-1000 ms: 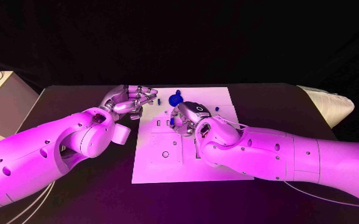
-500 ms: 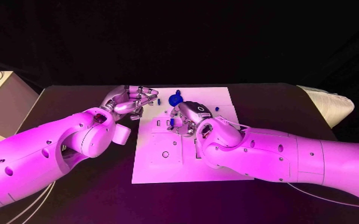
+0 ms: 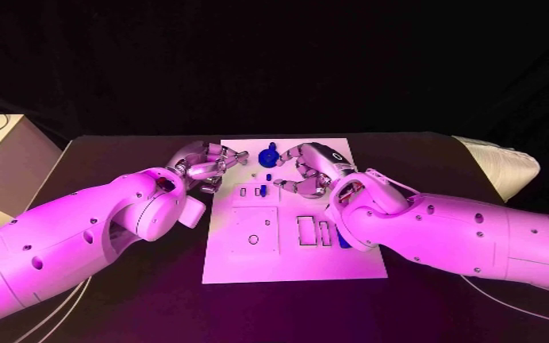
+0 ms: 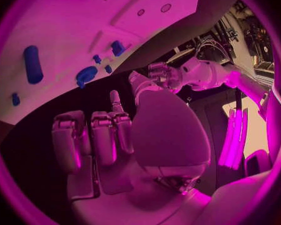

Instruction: Assemble the parts on the task board

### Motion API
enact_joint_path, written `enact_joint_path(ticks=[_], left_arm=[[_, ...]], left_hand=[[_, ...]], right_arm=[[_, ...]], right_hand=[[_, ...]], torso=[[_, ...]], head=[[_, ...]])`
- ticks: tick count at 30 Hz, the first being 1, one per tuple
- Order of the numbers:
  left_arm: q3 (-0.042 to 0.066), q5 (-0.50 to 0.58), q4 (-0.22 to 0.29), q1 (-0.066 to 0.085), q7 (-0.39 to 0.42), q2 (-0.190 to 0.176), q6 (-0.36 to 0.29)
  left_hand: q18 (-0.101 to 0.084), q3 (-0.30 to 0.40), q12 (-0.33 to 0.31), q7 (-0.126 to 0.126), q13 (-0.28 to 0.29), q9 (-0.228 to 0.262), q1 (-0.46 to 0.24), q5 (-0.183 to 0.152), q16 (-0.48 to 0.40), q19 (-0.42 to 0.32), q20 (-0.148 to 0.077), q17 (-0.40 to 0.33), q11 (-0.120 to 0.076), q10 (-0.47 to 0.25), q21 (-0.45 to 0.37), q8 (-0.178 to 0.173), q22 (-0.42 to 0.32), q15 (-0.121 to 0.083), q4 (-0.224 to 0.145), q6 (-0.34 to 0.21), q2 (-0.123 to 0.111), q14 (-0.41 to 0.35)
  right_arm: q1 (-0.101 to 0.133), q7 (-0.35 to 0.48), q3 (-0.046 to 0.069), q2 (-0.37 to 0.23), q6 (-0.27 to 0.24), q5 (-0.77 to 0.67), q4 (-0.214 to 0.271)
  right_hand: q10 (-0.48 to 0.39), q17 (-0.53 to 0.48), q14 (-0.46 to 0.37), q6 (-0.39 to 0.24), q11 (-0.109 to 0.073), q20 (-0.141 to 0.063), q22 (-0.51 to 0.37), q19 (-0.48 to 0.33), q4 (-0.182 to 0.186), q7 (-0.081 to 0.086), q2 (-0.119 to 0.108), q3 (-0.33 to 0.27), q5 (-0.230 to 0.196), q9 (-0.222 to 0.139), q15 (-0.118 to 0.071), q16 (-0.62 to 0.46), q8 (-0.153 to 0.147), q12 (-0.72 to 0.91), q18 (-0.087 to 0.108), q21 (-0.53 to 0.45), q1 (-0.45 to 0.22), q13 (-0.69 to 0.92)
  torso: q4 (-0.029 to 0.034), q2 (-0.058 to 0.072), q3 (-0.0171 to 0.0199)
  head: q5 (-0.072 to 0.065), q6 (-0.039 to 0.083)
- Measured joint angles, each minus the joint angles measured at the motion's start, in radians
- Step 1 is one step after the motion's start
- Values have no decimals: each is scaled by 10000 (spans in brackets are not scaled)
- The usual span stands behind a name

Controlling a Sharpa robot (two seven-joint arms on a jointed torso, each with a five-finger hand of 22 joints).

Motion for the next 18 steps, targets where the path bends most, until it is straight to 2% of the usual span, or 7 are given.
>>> enact_joint_path(ticks=[2, 4, 6, 10, 14, 16, 18], left_arm=[[0, -363, -111, 9, -488, 107, 151], [-1, -761, -229, 47, -1028, 230, 370], [-3, -1096, -337, 105, -1488, 345, 605], [-54, -1748, -661, 349, -2436, 660, 1209], [-355, -2328, -1135, 765, -3242, 1076, 1854], [-490, -2528, -1355, 930, -3503, 1260, 2098], [-584, -2678, -1516, 1048, -3678, 1402, 2274]], left_hand=[[-1, -83, 64, -31, 99, 137, -187, 0, 0, 47, -50, 0, -32, 32, 0, 184, 12, -25, 21, -31, 62, 25], [-149, -120, 76, -67, 161, 245, -277, 0, 58, 129, -53, 0, -36, 36, 70, 323, 13, -57, 26, -67, 90, 17], [-155, -230, 107, -99, 164, 346, -476, 0, 58, 175, -69, 0, -36, 36, 126, 446, 12, -73, 38, -107, 110, 1], [-153, -317, 74, -82, 43, 438, -594, 0, 58, 262, -87, 0, -36, 36, 127, 531, 12, -73, 37, -230, 176, 1], [-152, -356, -309, -70, -468, 521, -659, 0, 58, 262, -87, -1, -43, -326, 127, 583, 12, -72, -2, -426, 242, 1], [-153, -385, -594, -11, -846, 579, -659, 0, 14, 142, -49, -1, -15, -604, 68, 584, 11, -72, -1, -589, 243, 1], [-153, -397, -641, 4, -909, 588, -659, 0, 11, 113, -53, -1, 0, -651, 69, 583, 12, -72, 11, -604, 243, 1]], right_arm=[[131, 320, 15, -338, -24, 300, 184], [277, 546, 41, -641, -29, 590, 297], [400, 681, 64, -851, -29, 851, 343], [646, 860, 100, -1161, -21, 1475, 337], [923, 956, 136, -1401, 9, 2250, 112], [1004, 973, 141, -1462, 29, 2559, 8], [1048, 979, 142, -1489, 53, 2783, -67]], right_hand=[[0, 0, 0, 0, 0, 0, 0, 0, 0, 0, 2, 0, 121, 12, 0, 0, 0, 0, 0, 0, 2, 0], [0, 0, 0, 0, 0, 0, 0, 0, 0, 0, 52, 0, 254, 18, 0, 0, 0, 0, -1, 0, 52, -1], [0, 0, 0, 17, 0, 0, -1, 0, 0, -17, 52, 0, 266, 19, 0, 0, 0, 0, -1, 0, 52, -1], [0, 0, 0, 34, 0, -1, -1, 0, -17, -33, 52, -17, 519, 30, 0, 0, 0, 1, 0, 0, 52, -1], [0, 0, 0, 34, 0, -1, -2, 0, -27, -33, 52, -27, 654, 29, 0, 0, 0, 1, -1, 0, 52, -1], [0, 0, 0, 34, -1, -1, -2, 0, -27, -33, 52, -27, 654, 29, 0, 0, 0, 1, 0, 0, 52, -1], [0, 0, 0, 34, -1, -1, -2, 0, -27, -33, 52, -27, 654, 29, 0, 0, 0, 1, -1, 0, 52, -2]], torso=[[-7, -55, 12], [-16, -105, 35], [-23, -150, 51], [-30, -241, 92], [-30, -317, 147], [-30, -344, 170], [-29, -360, 183]], head=[[31, -15], [64, -35], [94, -54], [146, -97], [186, -147], [197, -172], [208, -184]])
